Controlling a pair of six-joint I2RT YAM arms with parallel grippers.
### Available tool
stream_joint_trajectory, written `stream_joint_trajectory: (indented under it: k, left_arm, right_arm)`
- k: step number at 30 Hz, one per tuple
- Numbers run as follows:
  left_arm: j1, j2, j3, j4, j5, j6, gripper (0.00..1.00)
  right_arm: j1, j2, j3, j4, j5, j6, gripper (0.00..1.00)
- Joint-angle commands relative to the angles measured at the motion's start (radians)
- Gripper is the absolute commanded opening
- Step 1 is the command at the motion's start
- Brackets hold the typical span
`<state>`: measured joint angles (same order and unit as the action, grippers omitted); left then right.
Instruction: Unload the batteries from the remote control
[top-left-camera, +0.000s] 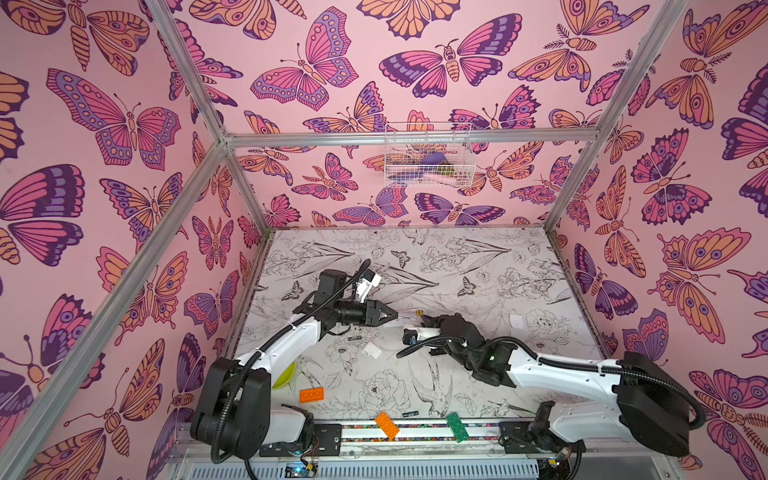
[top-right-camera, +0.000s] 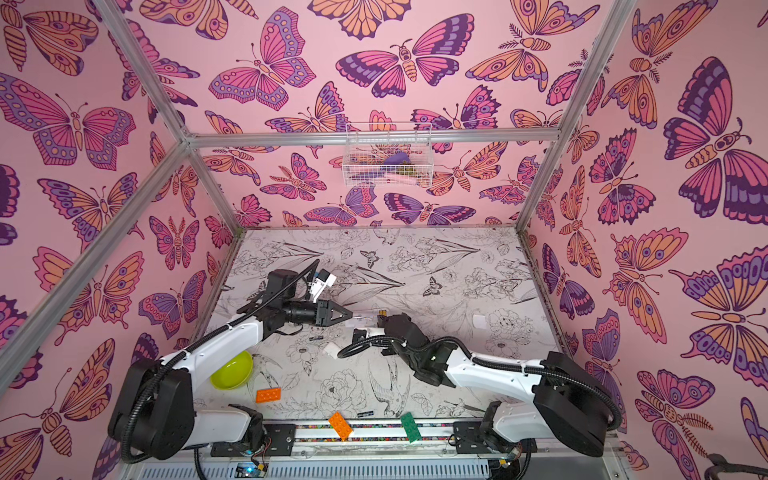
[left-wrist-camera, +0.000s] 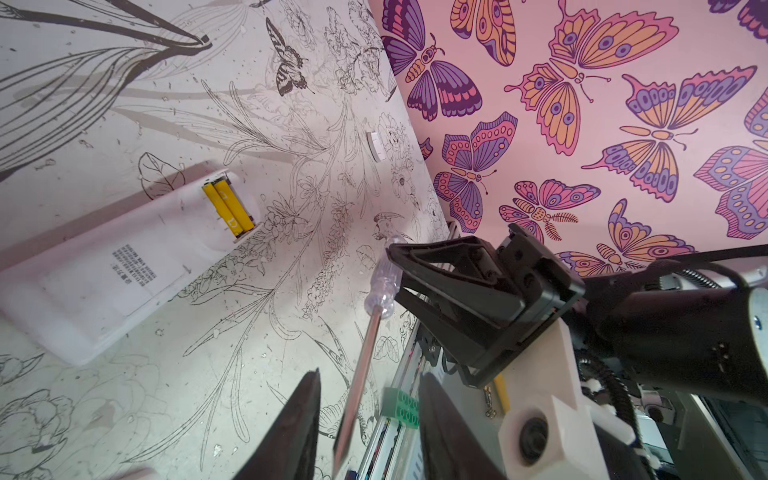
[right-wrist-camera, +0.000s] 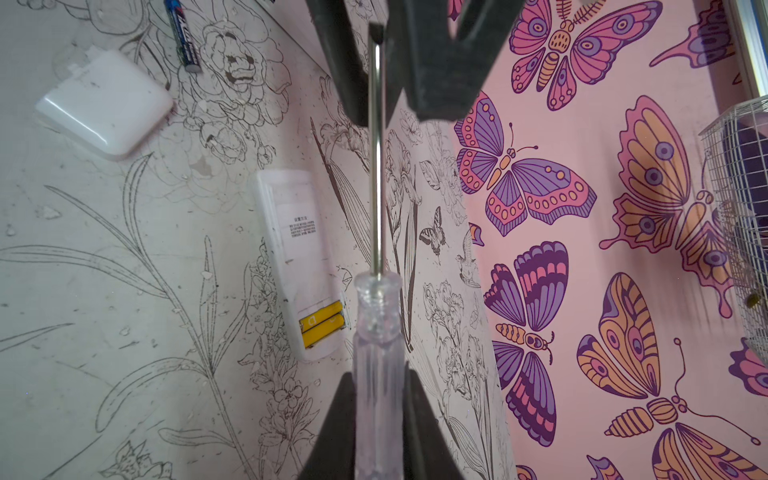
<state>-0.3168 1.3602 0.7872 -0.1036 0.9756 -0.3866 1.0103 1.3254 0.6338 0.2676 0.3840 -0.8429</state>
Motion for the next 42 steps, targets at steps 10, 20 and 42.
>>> stream_joint_trajectory:
  k: [10,20,42]
  left_arm:
    - [-0.008,0.007,-0.027,0.024,-0.023,0.013,0.22]
    - [0.007,-0.003,-0.029,0.016,-0.029,0.039,0.0]
    - [0.283,-0.171,-0.047,0.02,0.196,0.21,0.0]
  right_arm:
    - [0.02,0.032,0.033,0.07,0.049,0.001,0.0]
    - [0.025,0.0,0.003,0.071,0.038,0.029,0.1]
    - [-0.293,-0.218,-0.019,-0.092,-0.51,0.924,0.67]
